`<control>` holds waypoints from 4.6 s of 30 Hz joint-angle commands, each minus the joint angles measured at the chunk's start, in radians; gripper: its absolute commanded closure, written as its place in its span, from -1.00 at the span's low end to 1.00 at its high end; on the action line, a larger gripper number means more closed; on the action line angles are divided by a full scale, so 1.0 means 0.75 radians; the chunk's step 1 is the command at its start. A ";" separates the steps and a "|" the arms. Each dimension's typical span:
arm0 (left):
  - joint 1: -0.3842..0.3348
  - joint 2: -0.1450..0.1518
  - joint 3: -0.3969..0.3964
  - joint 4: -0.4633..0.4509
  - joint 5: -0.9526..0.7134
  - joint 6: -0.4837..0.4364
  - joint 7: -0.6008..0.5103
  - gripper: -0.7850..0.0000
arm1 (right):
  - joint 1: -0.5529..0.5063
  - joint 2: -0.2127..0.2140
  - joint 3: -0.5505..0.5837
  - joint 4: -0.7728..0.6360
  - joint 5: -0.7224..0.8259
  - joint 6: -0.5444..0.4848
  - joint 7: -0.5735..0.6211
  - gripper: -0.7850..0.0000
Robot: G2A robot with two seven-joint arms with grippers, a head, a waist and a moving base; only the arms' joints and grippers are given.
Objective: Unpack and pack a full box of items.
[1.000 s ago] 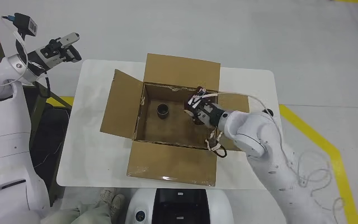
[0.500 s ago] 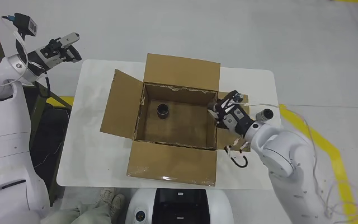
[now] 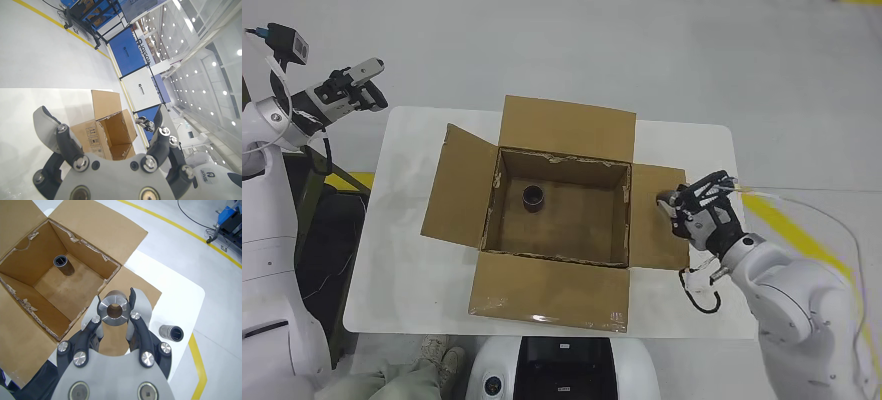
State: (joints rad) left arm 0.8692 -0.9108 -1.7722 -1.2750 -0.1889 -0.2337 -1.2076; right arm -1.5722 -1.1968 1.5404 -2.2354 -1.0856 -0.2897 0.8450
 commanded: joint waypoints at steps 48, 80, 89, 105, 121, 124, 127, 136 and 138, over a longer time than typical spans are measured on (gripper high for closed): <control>0.000 0.000 0.000 0.000 0.000 0.000 0.000 -1.00 | 0.010 0.020 0.067 0.646 0.051 0.236 -0.121 1.00; 0.000 0.000 0.000 0.000 0.000 0.000 0.000 -1.00 | 0.019 0.026 0.026 0.652 0.014 0.284 -0.165 1.00; 0.000 0.000 0.000 0.000 0.000 0.000 0.000 -1.00 | 0.017 0.025 0.022 0.666 0.015 0.285 -0.192 1.00; 0.000 0.000 0.000 0.000 0.000 0.000 0.000 -1.00 | 0.091 0.023 -0.020 0.774 -0.016 0.352 -0.188 0.70; 0.000 0.000 0.000 0.000 0.000 0.000 0.000 -1.00 | 0.103 0.023 -0.037 0.780 -0.029 0.389 -0.181 0.00; 0.000 0.000 0.000 0.000 0.000 0.000 0.000 -1.00 | 0.071 0.025 -0.025 0.723 -0.051 0.416 -0.180 0.00; 0.000 0.000 0.000 0.000 0.000 0.000 0.000 -1.00 | 0.023 0.028 0.000 0.646 -0.072 0.442 -0.180 0.00; 0.000 0.000 0.000 0.000 0.000 0.000 0.000 -1.00 | -0.133 0.030 0.059 0.393 -0.102 0.492 -0.238 0.06; 0.000 0.000 0.000 0.000 0.000 0.000 0.000 -1.00 | -0.162 0.029 0.057 0.338 -0.116 0.499 -0.266 0.04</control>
State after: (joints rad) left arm 0.8692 -0.9108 -1.7722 -1.2750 -0.1889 -0.2337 -1.2076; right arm -1.6813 -1.1744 1.5845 -1.9564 -1.1658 0.0809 0.6576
